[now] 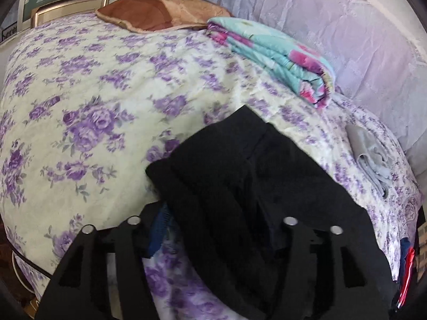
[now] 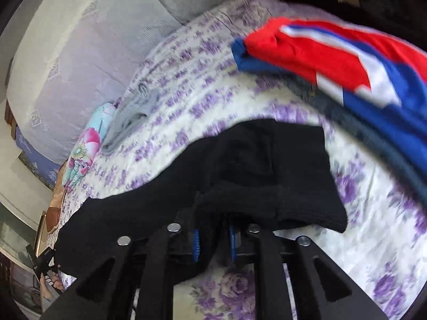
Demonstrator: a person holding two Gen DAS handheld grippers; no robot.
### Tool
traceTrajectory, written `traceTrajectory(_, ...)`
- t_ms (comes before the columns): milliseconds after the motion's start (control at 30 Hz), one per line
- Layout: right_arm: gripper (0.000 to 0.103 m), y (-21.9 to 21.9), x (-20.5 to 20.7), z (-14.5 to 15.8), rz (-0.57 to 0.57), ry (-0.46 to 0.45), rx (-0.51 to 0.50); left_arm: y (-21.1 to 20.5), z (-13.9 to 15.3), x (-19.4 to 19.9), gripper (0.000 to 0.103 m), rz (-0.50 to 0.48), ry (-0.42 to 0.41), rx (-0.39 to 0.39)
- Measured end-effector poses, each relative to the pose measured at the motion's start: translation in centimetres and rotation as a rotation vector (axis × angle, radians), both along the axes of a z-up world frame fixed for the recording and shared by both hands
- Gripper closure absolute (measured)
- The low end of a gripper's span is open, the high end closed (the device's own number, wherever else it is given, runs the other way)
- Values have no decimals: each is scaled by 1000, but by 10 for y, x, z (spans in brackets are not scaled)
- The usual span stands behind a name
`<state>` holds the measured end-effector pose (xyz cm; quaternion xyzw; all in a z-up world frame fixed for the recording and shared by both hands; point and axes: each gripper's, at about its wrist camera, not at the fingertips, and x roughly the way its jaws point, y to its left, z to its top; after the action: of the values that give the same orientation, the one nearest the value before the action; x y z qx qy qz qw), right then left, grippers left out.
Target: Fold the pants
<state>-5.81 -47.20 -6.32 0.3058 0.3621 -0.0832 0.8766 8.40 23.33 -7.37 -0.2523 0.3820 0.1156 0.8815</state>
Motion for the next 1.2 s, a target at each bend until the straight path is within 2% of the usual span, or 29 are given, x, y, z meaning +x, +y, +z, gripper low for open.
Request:
traceTrajectory(67, 74, 0, -5, -3, -3, -15, 17, 10, 5, -12, 43, -12, -20, -40)
traceTrajectory(133, 57, 2, -15, 5, 4, -38, 23, 18, 18, -28, 29, 14, -39, -21)
traceTrajectory(233, 52, 4, -38, 19, -4, -42, -30, 24, 37, -51, 27, 50, -78, 10)
traceTrajectory(367, 49, 4, -66, 33, -57, -71, -53, 28, 48, -65, 28, 11, -96, -36)
traceTrajectory(433, 49, 4, -79, 42, -83, -126, -55, 25, 47, -61, 30, -23, -85, -65)
traceTrajectory(467, 49, 5, -81, 45, -78, -147, -46, 23, 45, -57, 33, -41, -69, -84)
traceTrajectory(533, 49, 12, -83, 49, -52, -176, -34, 16, 39, -49, 51, -84, -32, -128)
traceTrajectory(600, 49, 21, -82, 53, -18, -190, -32, 12, 34, -46, 56, -102, -15, -162)
traceTrajectory(733, 49, 36, -73, 60, 29, -201, -42, 16, 43, -47, 56, -74, -54, -194)
traceTrajectory(833, 49, 43, -71, 63, 47, -204, -43, 17, 53, -45, 56, -74, -73, -180)
traceTrajectory(900, 49, 45, -71, 64, 52, -205, -45, 17, 52, -37, 56, -81, -48, -167)
traceTrajectory(1033, 49, 43, -70, 62, 44, -198, -31, 19, 33, -22, 56, -78, 16, -215)
traceTrajectory(1200, 48, 42, -70, 61, 38, -192, -30, 12, 30, -11, 56, -77, 18, -202)
